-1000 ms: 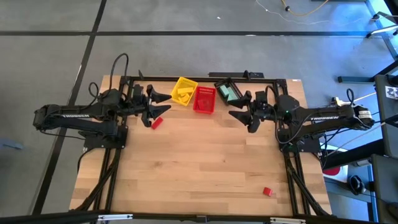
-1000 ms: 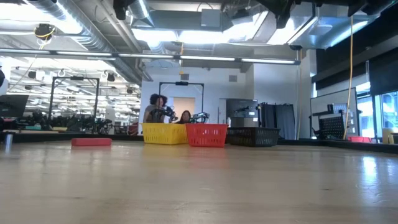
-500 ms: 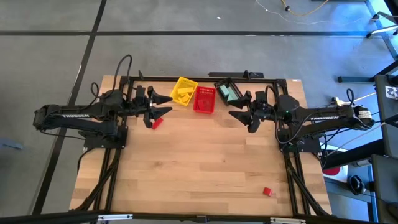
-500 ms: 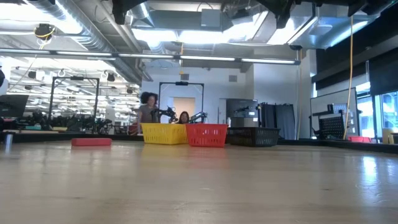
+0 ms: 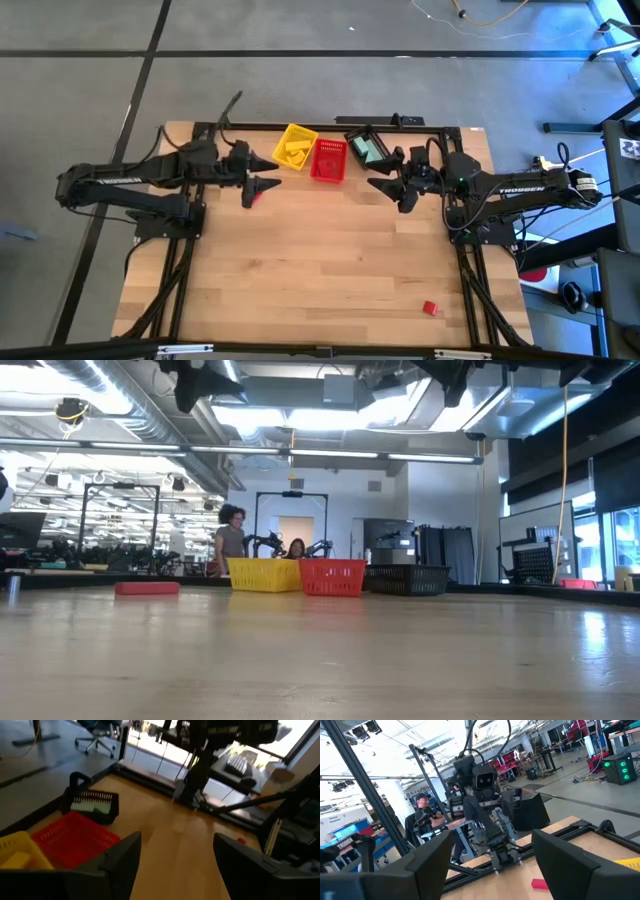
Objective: Sort & place blocks by color
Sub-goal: Put the top red block into the red bin
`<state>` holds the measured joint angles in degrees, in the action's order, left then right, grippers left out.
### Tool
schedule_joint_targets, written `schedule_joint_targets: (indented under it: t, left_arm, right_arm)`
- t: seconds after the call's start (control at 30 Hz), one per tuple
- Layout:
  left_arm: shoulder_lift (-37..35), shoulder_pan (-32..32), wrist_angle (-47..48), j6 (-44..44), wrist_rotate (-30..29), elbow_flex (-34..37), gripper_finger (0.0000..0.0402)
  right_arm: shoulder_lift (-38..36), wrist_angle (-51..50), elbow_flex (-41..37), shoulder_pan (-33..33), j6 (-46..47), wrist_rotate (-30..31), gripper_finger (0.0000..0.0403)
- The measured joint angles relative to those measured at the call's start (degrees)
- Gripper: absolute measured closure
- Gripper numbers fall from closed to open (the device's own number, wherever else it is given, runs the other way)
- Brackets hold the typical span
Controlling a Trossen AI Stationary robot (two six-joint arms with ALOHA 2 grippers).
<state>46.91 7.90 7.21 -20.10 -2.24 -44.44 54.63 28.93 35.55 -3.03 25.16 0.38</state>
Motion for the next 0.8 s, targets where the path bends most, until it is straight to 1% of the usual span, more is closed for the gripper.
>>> schedule_joint_targets:
  t: [0.1,0.17,0.2,0.3,0.4,0.47,0.6,0.73,0.8]
  left_arm:
    - [1.60,-0.02,3.34,1.31,0.38,-2.20,0.0161]
    - [2.20,-0.04,4.46,0.63,0.60,-3.65,0.0161]
    - [2.40,-0.04,6.73,0.07,0.82,-4.41,0.0161]
    - [4.30,-0.04,18.76,-2.26,0.58,-8.35,0.0161]
    - [7.42,-0.04,32.74,-5.87,-1.48,-12.58,0.0161]
    - [9.76,-0.04,39.74,-8.24,-1.68,-14.27,0.0161]
    - [14.32,-0.04,47.86,-13.74,-2.35,-14.32,0.0161]
    - [19.46,-0.04,50.64,-17.84,-2.82,-11.29,0.0161]
    - [21.96,-0.04,49.86,-18.40,-2.80,-9.35,0.0161]
  right_arm:
    - [0.00,-0.01,0.00,-0.09,-1.37,0.04,0.0128]
    - [0.02,0.01,0.00,-0.09,-0.77,0.12,0.0128]
    - [0.01,-0.01,0.00,-0.09,0.01,0.15,0.0128]
    - [0.02,-0.65,0.02,-0.09,0.88,0.15,0.0128]
    - [0.02,-0.68,0.02,-0.09,2.32,0.13,0.0128]
    - [0.02,-0.71,0.02,-0.09,2.74,0.13,0.0128]
    - [0.02,-0.87,0.02,-0.09,1.51,0.13,0.0128]
    - [0.02,-1.24,0.02,-0.09,1.52,0.11,0.0128]
    - [0.02,-1.34,0.02,-0.09,1.30,0.11,0.0128]
